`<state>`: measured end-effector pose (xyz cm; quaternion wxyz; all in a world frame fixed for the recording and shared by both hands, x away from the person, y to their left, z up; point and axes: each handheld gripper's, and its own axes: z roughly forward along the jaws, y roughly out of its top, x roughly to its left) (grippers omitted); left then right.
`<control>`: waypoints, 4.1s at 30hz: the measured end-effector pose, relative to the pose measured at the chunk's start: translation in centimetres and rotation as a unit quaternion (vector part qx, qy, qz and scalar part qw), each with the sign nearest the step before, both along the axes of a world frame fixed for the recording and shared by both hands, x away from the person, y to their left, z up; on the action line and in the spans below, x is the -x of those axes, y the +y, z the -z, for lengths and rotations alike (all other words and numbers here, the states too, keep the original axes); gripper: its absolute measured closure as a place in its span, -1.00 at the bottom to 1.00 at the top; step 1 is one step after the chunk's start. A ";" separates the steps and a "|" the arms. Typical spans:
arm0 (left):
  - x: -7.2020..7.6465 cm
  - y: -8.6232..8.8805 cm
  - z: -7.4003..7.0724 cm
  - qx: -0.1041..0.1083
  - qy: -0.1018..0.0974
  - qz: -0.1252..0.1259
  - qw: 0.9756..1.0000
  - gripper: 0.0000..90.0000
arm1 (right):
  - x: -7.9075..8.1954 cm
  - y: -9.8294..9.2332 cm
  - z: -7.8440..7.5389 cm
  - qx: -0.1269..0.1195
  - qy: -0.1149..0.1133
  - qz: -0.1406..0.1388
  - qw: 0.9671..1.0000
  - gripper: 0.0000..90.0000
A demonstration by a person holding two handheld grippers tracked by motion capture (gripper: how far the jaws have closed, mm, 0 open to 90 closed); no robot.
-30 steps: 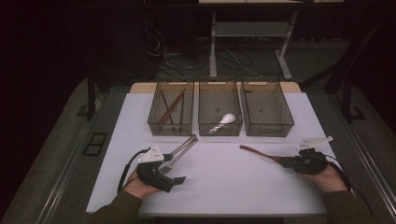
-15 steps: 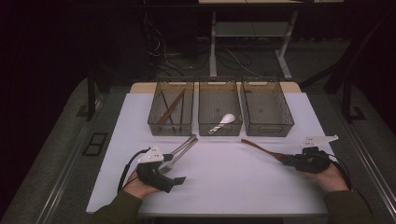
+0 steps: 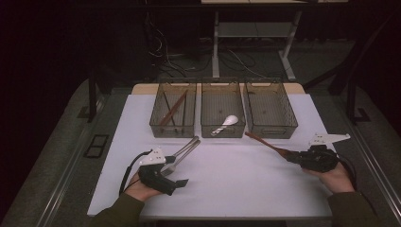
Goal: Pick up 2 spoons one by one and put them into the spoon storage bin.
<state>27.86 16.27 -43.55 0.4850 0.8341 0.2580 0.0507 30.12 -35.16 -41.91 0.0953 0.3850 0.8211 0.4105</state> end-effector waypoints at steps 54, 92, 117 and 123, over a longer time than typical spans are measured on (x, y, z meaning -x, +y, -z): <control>0.0 -0.1 0.0 0.004 0.001 0.004 1.000 -0.97 | -8.0 8.9 -5.3 -0.006 -0.043 0.062 0.997 0.76; 0.2 -0.2 0.0 0.005 0.001 0.007 1.000 -0.97 | -14.7 17.1 -3.5 0.074 0.010 0.078 0.994 0.75; 0.2 -0.3 0.0 0.004 0.001 0.008 1.000 -0.97 | -13.0 16.4 -4.9 0.019 -0.020 0.056 0.998 -0.27; 0.2 -0.3 0.0 0.001 0.002 0.009 1.000 -0.97 | -12.2 15.8 -5.3 -0.002 -0.020 0.061 0.998 -0.54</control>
